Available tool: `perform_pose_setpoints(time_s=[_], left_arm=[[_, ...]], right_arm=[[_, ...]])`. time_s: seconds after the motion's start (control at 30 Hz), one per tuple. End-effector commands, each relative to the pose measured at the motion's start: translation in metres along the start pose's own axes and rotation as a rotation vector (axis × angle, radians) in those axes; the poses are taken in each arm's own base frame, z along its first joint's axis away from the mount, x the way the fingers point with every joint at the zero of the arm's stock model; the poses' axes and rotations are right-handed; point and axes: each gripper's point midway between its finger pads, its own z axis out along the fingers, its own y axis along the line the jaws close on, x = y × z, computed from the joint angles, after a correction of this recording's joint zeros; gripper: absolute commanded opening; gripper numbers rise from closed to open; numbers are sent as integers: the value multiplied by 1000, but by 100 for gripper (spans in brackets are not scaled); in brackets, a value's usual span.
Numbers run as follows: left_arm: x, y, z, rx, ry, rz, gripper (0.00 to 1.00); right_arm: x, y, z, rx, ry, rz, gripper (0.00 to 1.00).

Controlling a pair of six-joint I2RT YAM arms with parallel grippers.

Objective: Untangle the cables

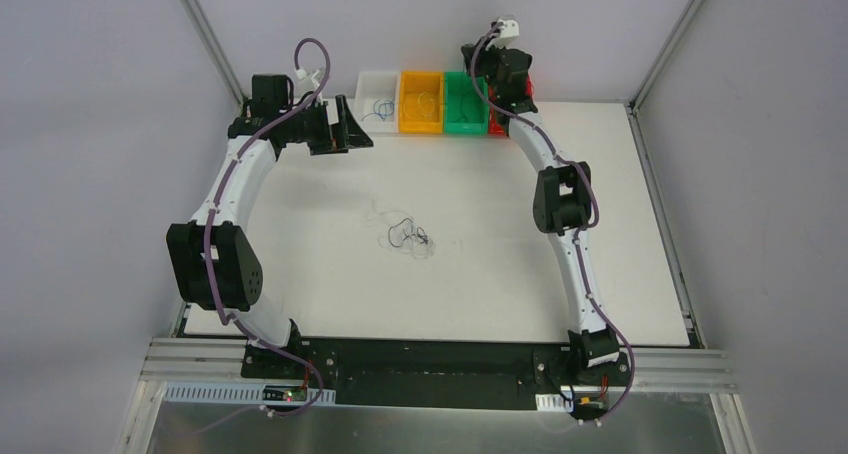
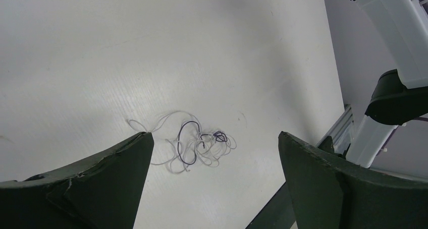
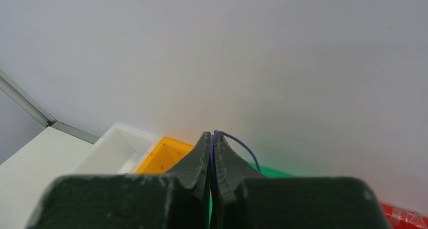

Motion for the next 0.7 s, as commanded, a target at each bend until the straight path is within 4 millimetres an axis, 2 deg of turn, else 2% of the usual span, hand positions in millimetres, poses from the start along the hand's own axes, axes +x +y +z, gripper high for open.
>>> perform_pose_setpoints(time_s=[0.0,0.2,0.43,0.47,0.57,0.67], left_arm=[[-9,-1,-6,-8,-13,26,99],[-8,2,-4,-18,-10,17,99],[-7,1,-4,-12,-6,14,99],[-6,1,-4,-13,-6,15,99],[-4,1,-6,-15,-6,21,99],[-1,-1,-9,-18,-10,29,99]], right_arm=[[-34,19,6,-33,-113,3,11],[-37,25,4,-46,-103,12,33],[-50,27,-6,-43,-96,4,45],[-58,29,-9,-44,-104,1,49],[-64,29,-21,-43,-76,-2,50],[-59,22,-44,-36,29,27,54]])
